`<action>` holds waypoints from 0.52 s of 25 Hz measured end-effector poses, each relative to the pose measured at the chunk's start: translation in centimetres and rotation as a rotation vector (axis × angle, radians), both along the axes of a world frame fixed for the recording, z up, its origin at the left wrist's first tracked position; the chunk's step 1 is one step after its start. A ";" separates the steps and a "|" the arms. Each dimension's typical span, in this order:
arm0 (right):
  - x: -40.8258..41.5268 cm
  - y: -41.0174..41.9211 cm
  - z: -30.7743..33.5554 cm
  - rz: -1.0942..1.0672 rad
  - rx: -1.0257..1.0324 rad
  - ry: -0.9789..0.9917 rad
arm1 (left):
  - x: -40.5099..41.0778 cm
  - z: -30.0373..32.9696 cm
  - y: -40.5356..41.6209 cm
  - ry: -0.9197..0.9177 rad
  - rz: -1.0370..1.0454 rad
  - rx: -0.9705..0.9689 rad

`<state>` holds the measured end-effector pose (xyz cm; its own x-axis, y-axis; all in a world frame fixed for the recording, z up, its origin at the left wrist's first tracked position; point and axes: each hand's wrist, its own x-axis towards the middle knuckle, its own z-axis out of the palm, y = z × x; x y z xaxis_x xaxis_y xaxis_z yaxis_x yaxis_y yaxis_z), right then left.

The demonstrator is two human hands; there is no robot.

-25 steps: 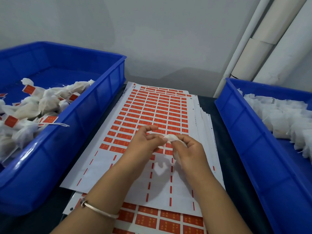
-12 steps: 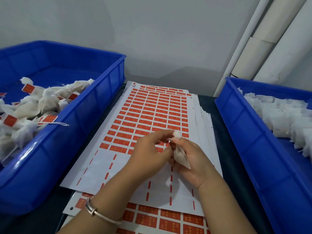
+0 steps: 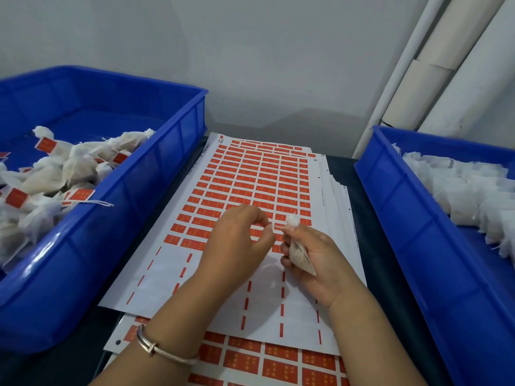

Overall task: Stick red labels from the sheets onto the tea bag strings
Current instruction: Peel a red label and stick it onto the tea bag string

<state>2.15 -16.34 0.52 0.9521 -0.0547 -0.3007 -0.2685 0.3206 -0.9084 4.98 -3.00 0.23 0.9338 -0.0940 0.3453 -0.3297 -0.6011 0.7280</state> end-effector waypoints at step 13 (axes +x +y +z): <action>-0.8 -1.0 0.9 0.500 -0.149 -0.116 | 0.8 1.0 1.1 0.001 0.034 -0.066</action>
